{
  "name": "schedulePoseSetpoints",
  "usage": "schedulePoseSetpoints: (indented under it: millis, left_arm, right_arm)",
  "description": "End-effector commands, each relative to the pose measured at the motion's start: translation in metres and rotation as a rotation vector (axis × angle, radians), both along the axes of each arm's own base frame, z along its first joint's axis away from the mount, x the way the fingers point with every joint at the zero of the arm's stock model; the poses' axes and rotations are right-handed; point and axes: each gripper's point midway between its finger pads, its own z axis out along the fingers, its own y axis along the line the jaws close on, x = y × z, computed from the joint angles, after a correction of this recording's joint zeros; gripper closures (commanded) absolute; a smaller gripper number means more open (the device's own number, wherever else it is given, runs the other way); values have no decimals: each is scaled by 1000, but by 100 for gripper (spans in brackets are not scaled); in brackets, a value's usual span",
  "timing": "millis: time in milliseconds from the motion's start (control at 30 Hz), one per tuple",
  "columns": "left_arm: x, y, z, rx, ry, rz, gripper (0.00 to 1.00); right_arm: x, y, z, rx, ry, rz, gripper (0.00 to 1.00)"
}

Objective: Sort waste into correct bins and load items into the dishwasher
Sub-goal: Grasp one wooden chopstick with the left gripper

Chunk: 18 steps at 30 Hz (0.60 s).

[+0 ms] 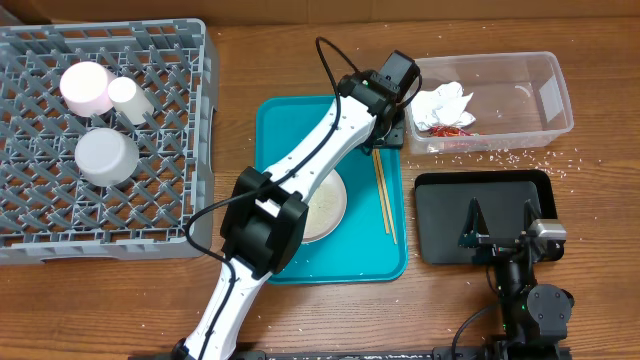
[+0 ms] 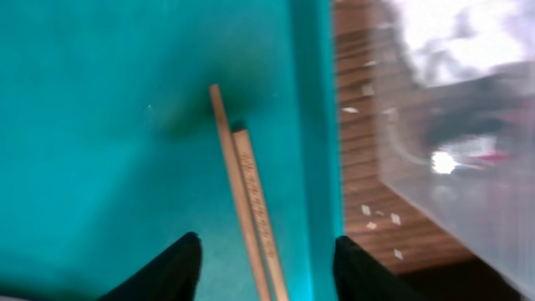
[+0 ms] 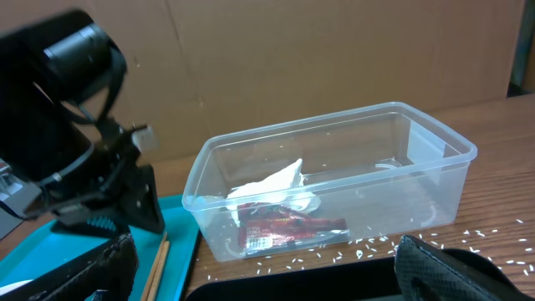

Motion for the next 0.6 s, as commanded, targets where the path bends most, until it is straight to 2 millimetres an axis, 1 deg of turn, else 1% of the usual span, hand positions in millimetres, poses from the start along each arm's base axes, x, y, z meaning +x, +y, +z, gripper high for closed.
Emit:
schedulePoseSetpoints:
  millis: [0, 67, 167, 333, 433, 533, 567]
  left_arm:
    - [1, 9, -17, 31, 33, 79, 53]
    - [-4, 13, -23, 47, 62, 101, 57]
    - [-6, 14, -28, 52, 76, 121, 66]
    - [-8, 15, -40, 56, 102, 172, 67]
    - [-11, 17, -42, 65, 114, 171, 67]
    - [-12, 17, -42, 67, 117, 174, 71]
    - [-11, 17, -42, 69, 115, 179, 70]
  right_arm:
    - [0, 1, -2, -7, -4, 6, 0]
    - [0, 1, -2, -7, -4, 5, 0]
    - [0, 1, -2, -7, -4, 5, 0]
    - [0, 1, -2, -7, -4, 5, 0]
    - [0, 1, -2, -7, -4, 5, 0]
    - [0, 1, -2, -7, -4, 5, 0]
    - [0, 1, -2, -7, -4, 5, 0]
